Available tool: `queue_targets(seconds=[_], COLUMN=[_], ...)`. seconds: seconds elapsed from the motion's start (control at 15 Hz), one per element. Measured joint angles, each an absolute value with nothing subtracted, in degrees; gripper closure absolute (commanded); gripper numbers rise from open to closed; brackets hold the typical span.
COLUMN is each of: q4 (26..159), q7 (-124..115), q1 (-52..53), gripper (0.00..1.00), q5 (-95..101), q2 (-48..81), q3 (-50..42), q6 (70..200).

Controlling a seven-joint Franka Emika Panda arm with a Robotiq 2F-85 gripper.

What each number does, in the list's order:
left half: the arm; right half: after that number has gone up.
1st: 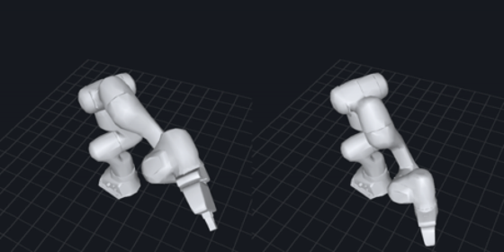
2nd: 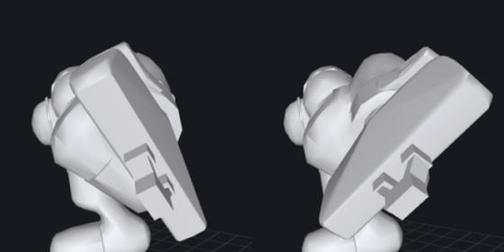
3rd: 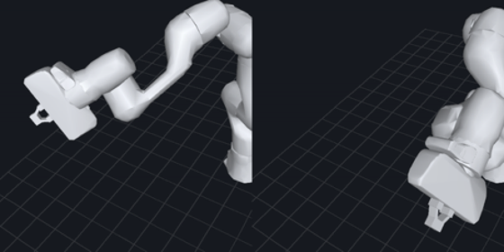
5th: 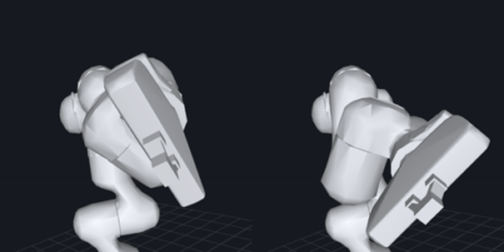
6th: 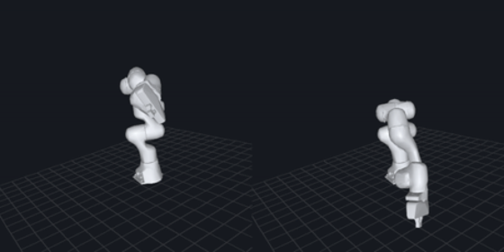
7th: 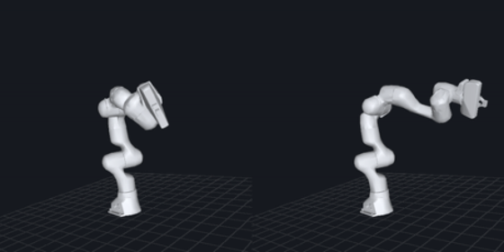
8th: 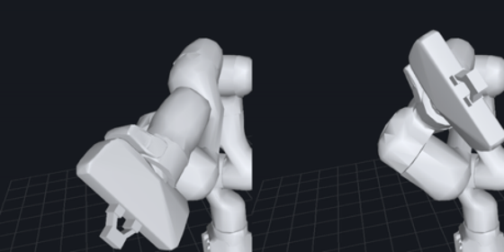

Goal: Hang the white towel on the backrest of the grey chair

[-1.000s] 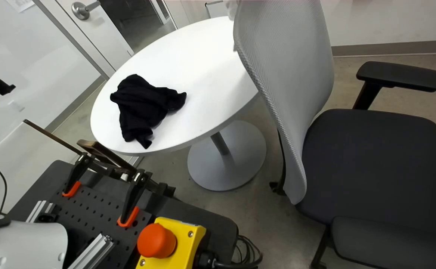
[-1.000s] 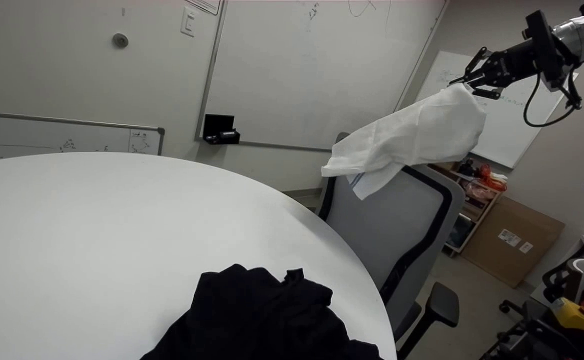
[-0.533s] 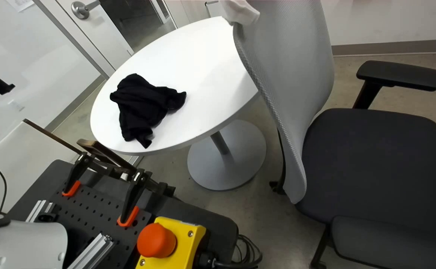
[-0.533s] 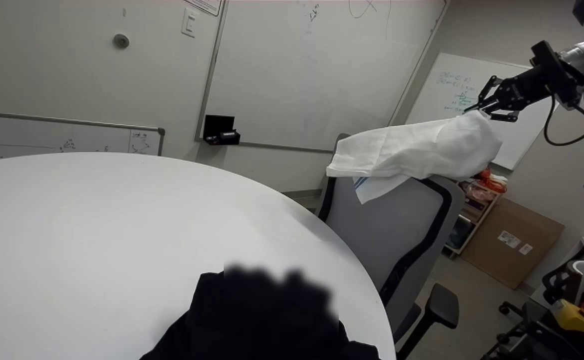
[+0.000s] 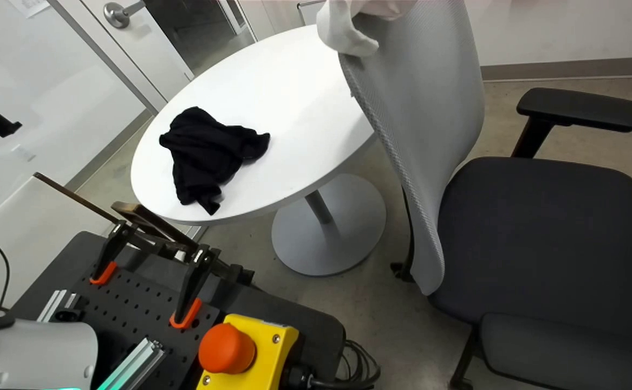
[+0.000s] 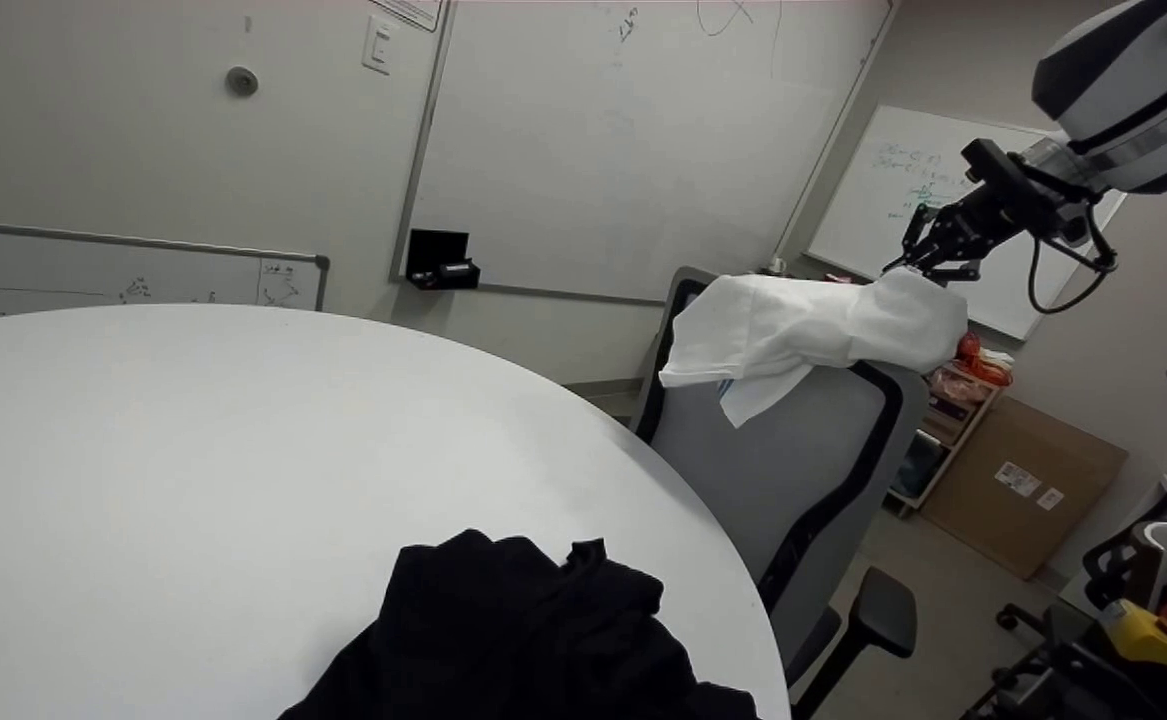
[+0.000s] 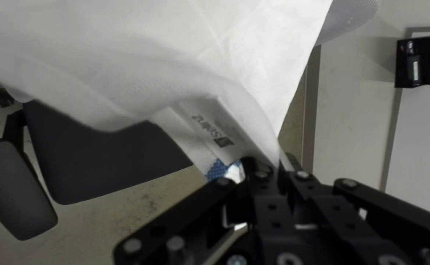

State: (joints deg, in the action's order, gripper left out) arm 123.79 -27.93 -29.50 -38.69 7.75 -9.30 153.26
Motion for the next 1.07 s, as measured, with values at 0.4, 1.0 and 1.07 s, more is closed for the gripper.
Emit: queue_targets(seconds=[0.4,1.0,1.07], q4=[117.04,113.49,113.73], q7=[-38.60,-41.45,-41.36], q1=[-23.91,-20.87,-20.30], gripper=[0.32,0.00,0.00], q5=[-33.81,-31.91,-31.38], q2=[16.47,17.37,16.66], q3=[-16.41,-16.83,-16.74], q6=[153.39,151.49,151.37])
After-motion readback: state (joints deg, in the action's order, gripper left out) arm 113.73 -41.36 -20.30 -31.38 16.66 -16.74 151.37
